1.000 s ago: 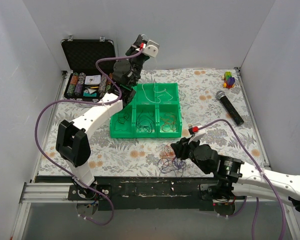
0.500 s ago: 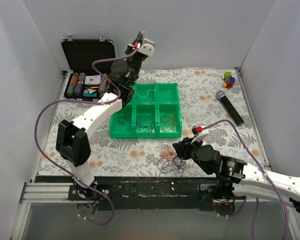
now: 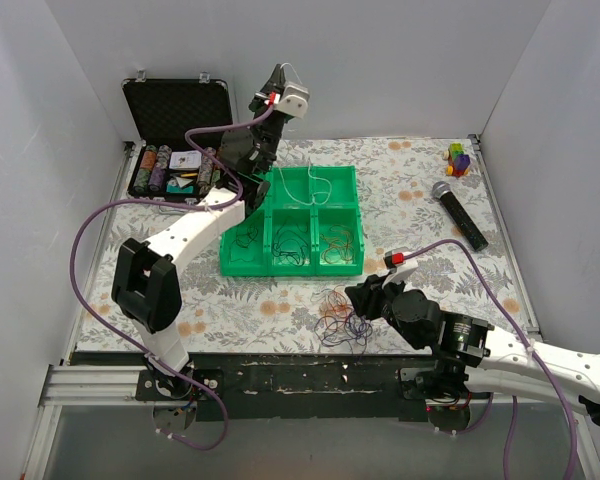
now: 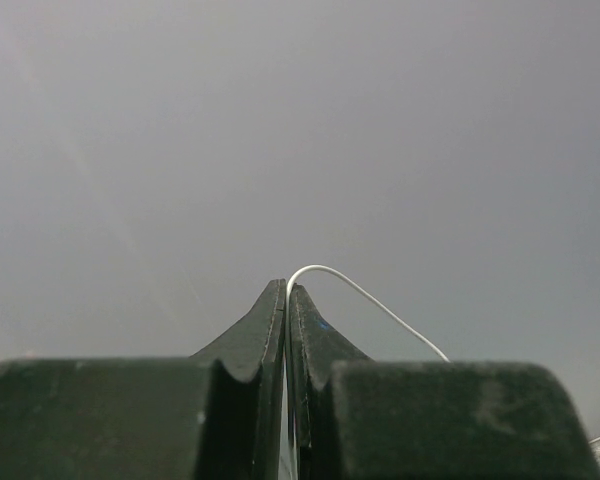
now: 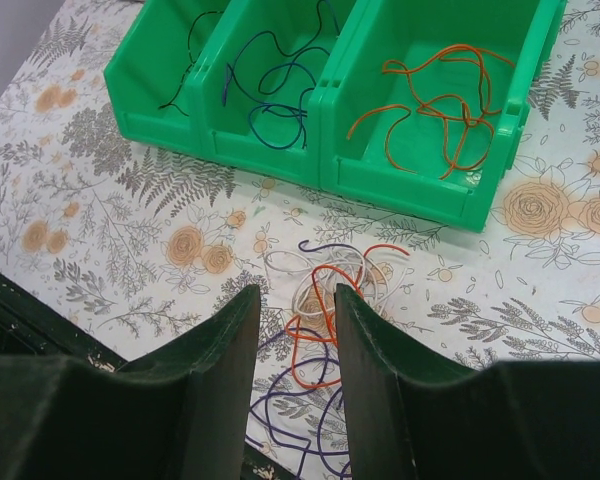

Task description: Untangle the cables

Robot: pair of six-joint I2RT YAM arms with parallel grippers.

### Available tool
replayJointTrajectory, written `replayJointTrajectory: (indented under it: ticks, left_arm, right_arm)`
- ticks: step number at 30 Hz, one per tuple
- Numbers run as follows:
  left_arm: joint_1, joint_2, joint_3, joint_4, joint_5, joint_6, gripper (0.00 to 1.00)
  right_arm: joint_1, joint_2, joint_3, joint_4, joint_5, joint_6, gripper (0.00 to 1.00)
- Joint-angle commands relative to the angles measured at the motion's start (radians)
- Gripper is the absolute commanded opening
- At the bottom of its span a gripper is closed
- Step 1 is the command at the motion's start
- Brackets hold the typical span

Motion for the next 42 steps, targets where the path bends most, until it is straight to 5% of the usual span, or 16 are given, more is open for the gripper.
replayJointTrajectory:
  ticks: [1,10,42]
  left_arm:
    - [0.0,-0.003,-0.027,0.051,0.008,0.052,0.0]
    - [0.0,0.006,0.027,0.058,0.018,0.057,0.0]
    - [0.024,0.014,-0.136,0.134,-0.088,0.18,0.0]
  right_arm:
    - [0.001,-0.013,-0.005,0.011,0.021,0.022,0.44]
    - [0.002,-0.013,-0.028,0.024,0.011,0.036,0.43]
    - [0.002,-0.035,-0.051,0.001,0.01,0.065,0.43]
